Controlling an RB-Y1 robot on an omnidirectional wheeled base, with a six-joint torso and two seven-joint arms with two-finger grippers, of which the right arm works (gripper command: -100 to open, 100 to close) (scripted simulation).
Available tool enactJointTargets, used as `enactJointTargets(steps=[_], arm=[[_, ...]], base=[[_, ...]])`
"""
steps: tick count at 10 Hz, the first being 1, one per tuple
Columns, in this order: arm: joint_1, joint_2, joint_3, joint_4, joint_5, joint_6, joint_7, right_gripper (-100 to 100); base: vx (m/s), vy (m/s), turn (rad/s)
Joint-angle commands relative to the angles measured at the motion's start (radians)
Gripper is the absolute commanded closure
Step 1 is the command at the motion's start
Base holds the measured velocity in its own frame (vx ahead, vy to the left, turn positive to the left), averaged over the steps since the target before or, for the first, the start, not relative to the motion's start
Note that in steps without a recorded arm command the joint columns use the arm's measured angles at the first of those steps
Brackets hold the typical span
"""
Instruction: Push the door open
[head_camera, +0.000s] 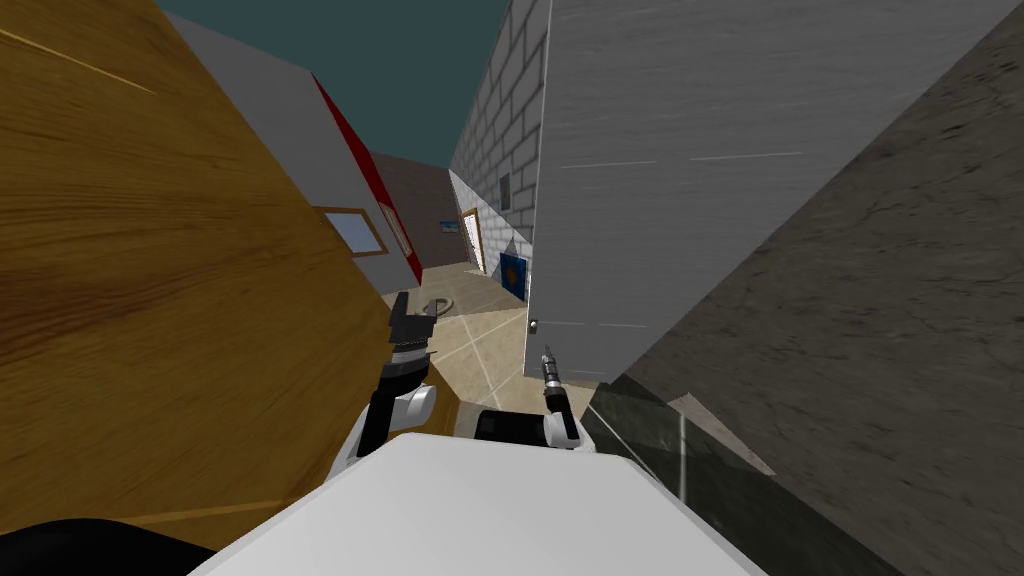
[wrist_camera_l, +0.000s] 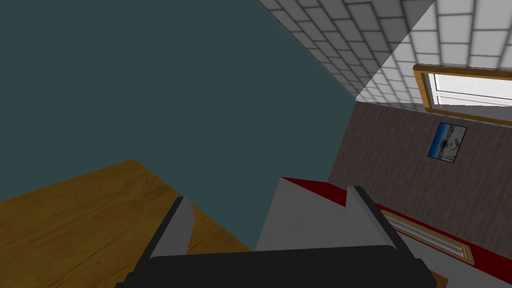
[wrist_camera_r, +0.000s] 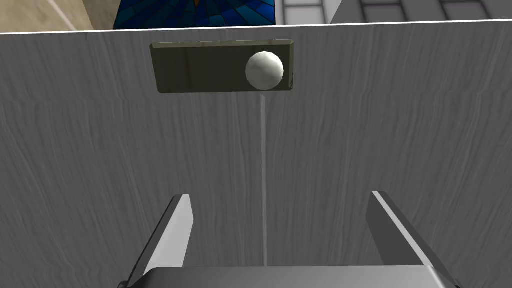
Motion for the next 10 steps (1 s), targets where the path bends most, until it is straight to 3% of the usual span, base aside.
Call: enactJointTargets(steps=[1,2,5,7,10], arm=[[0.0,0.0,0.0,0.0,0.0,0.0,0.0,-100],[-0.001,-0.019,-0.001,0.0,0.0,0.001,0.002,-100],[-0.008,-0.05,-0.009,0.011,0.0,-0.004,0.004,-100],[-0.013,-0.052,-0.015,0.018,0.0,-0.007,0.006,-100],[-0.02,-0.027,-0.023,0.029,0.0,-0.012,0.009,-100]], base=[[-0.035,0.079,-0.029],[0.072,-0.043,0.014],[0.202,-0.056,0.027],[0.215,-0.002,0.017],[0.201,0.07,0.021]])
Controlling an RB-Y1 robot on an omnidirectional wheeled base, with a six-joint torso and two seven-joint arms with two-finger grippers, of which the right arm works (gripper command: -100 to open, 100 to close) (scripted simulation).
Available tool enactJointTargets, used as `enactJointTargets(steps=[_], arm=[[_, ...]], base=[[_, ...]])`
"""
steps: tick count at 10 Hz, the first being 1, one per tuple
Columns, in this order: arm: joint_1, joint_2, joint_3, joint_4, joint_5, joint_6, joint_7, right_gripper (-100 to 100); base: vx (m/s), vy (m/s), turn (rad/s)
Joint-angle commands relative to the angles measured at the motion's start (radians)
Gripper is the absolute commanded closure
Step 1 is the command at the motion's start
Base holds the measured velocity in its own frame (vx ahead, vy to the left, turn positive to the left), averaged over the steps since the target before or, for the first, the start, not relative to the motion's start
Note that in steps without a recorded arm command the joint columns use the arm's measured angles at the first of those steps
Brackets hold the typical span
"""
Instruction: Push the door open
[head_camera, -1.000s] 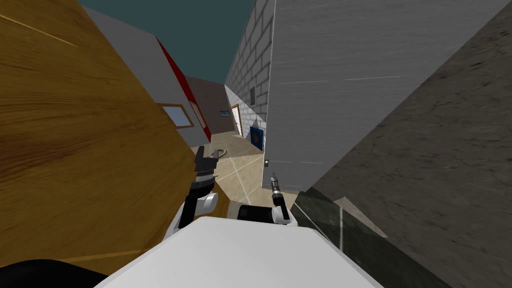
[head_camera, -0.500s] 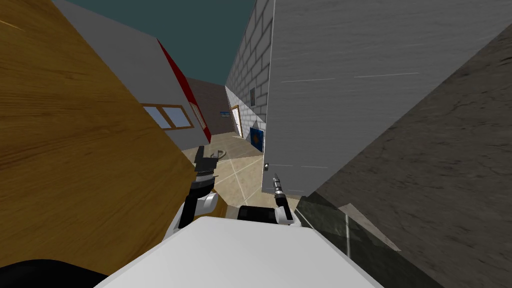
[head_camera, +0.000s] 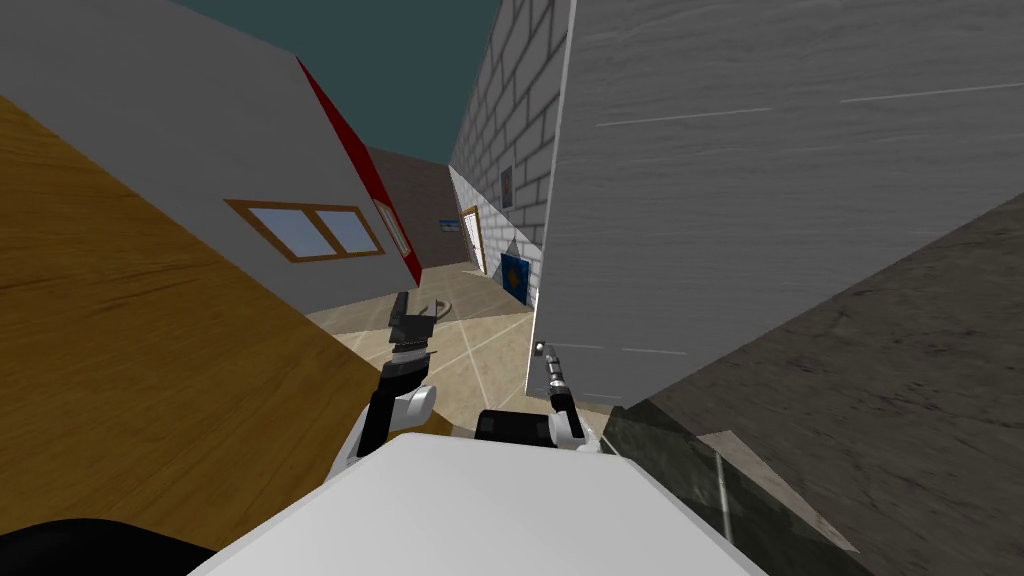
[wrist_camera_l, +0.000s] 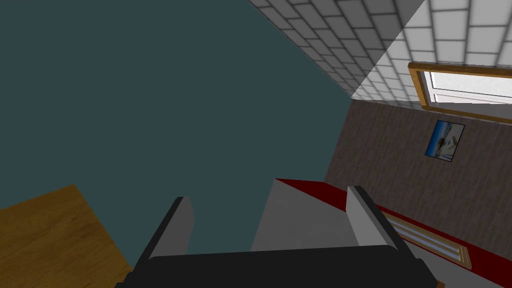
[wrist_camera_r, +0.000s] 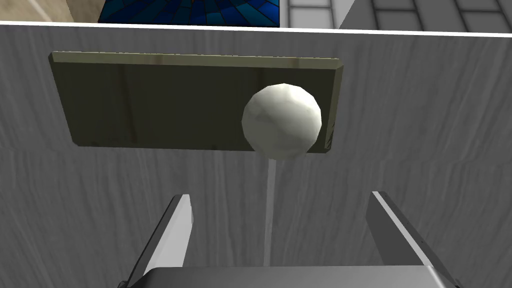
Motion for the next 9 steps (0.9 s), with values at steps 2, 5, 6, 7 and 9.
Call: enactJointTargets(steps=[2,5,6,7,9], arm=[[-0.005,0.046,-0.007,0.01,0.0,-0.006,0.002,-100],[-0.003,0.033,-0.006,0.013,0.0,-0.01,0.001,100],[-0.003,0.033,-0.006,0.013,0.0,-0.01,0.001,100],[-0.003,0.033,-0.006,0.013,0.0,-0.01,0.001,100],[-0.003,0.033,-0.006,0.013,0.0,-0.01,0.001,100]], base=[[0.173,0.092,0.006],[0.009,0.005,0.003],[-0.016,-0.01,0.009],[-0.009,-0.003,0.001],[0.0,0.0,0.0]])
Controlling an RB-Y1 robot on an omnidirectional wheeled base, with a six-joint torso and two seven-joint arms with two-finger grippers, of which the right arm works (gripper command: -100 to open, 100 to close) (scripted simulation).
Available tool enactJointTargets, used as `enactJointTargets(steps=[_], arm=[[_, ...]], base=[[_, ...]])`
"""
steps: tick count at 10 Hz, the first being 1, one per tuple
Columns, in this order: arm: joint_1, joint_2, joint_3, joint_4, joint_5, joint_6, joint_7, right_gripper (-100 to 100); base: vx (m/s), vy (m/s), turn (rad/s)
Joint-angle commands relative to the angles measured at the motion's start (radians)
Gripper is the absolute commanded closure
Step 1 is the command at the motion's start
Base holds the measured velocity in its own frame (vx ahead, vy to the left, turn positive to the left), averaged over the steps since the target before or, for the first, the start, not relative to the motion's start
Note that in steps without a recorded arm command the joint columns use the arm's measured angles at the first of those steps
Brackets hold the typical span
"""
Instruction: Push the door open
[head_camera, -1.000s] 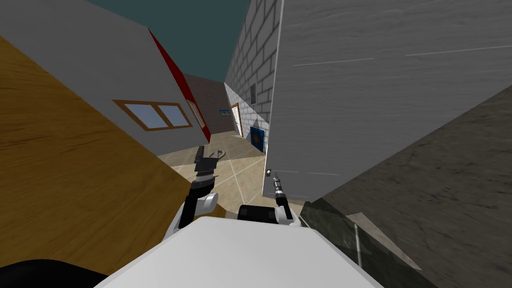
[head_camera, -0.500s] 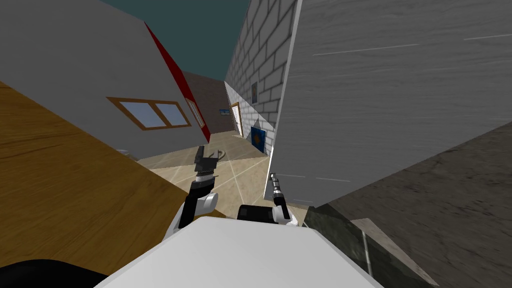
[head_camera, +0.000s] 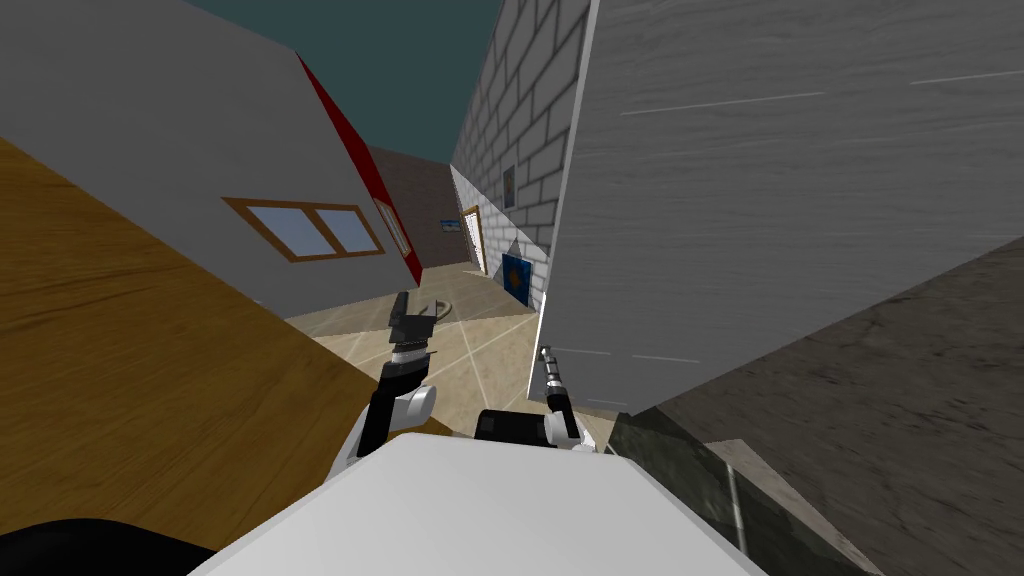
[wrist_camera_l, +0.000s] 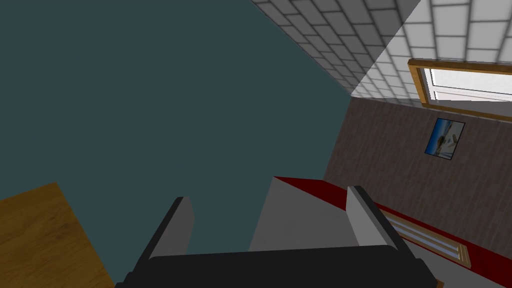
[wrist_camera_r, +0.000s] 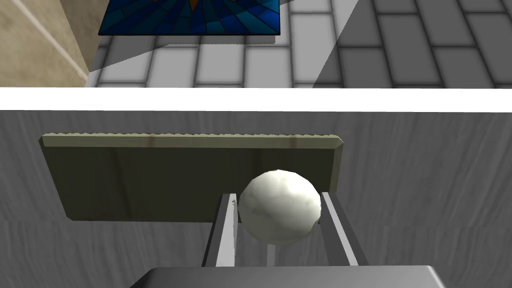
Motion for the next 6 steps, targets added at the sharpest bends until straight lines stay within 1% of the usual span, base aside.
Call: enactJointTargets(steps=[1,2,4,5,6], arm=[[0.004,-0.027,-0.005,-0.006,-0.011,0.0,0.006,100],[0.006,-0.035,-0.007,-0.009,-0.016,0.0,0.009,100],[0.01,-0.047,-0.012,-0.015,-0.026,0.001,0.015,100],[0.014,-0.052,-0.016,-0.021,-0.035,0.001,0.02,100],[0.016,-0.053,-0.019,-0.024,-0.042,0.001,0.023,100]], base=[[0.128,0.04,-0.122],[0.199,0.034,-0.153],[0.22,0.039,-0.084],[0.276,0.038,-0.174],[0.244,0.048,-0.21]])
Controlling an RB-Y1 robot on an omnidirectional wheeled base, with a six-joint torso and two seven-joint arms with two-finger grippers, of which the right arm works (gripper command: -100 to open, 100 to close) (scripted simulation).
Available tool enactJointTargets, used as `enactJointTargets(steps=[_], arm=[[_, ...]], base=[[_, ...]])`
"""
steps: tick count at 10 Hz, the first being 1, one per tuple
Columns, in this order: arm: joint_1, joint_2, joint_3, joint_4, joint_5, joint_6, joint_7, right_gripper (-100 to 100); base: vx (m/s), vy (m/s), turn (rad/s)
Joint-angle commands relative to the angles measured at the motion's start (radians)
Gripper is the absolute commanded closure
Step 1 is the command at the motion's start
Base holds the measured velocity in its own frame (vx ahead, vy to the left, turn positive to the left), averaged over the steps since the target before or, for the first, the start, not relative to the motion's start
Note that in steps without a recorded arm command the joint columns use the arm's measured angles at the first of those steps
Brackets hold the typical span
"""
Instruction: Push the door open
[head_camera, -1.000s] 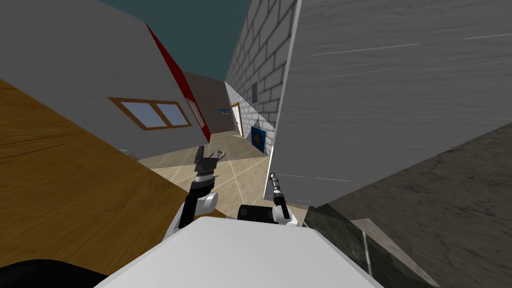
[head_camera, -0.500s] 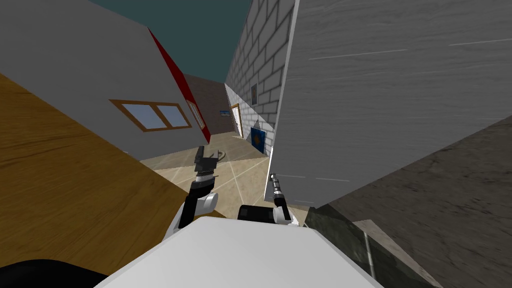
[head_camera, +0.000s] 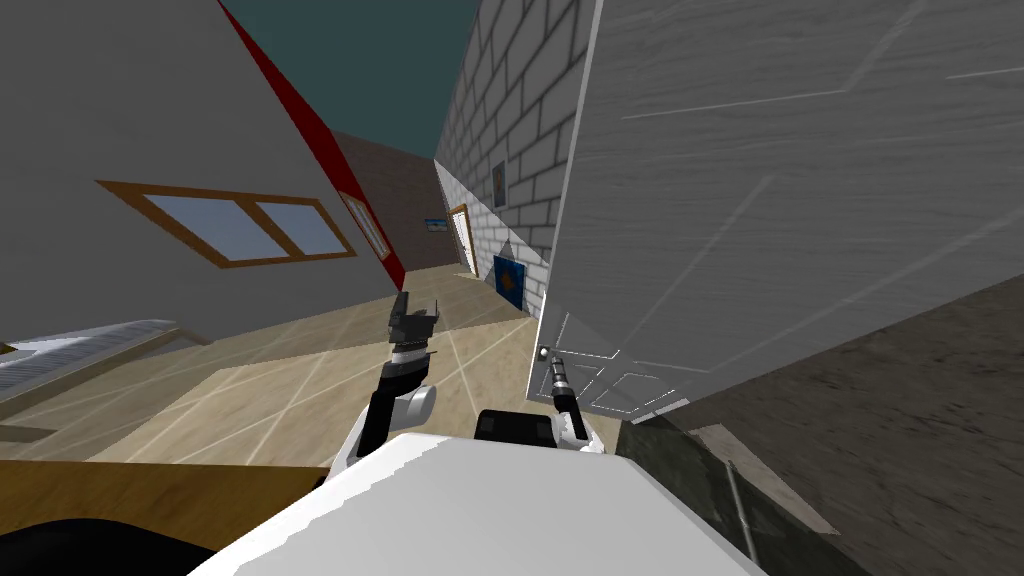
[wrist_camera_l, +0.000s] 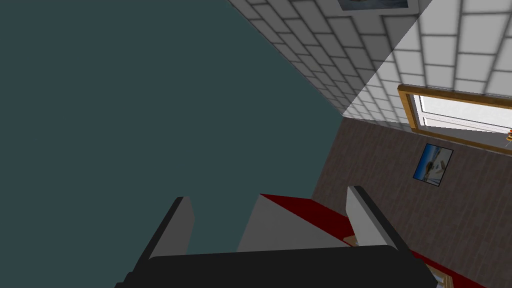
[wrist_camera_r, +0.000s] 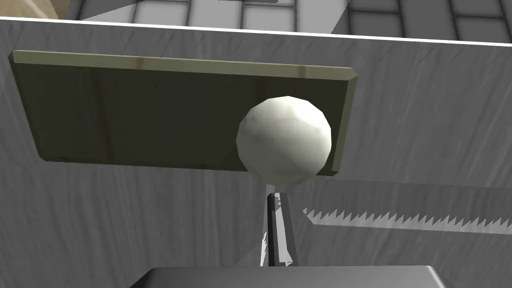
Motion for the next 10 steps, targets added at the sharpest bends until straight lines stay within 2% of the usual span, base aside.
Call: enactJointTargets(steps=[1,2,5,7,8,10], arm=[[0.015,-0.002,-0.01,-0.022,-0.014,-0.001,0.01,100],[-0.01,-0.031,0.012,0.01,-0.013,-0.007,0.002,-100],[-0.057,-0.061,0.048,0.064,-0.022,-0.017,-0.006,-100],[-0.077,-0.066,0.065,0.088,-0.027,-0.021,-0.009,-100],[-0.099,-0.065,0.082,0.113,-0.031,-0.026,-0.013,-100],[-0.117,-0.061,0.097,0.134,-0.035,-0.029,-0.016,-100]], base=[[0.221,0.039,-0.194],[0.108,-0.086,-0.254],[-0.034,-0.172,-0.183],[-0.032,-0.121,-0.163],[-0.03,-0.113,-0.257],[-0.023,-0.056,-0.126]])
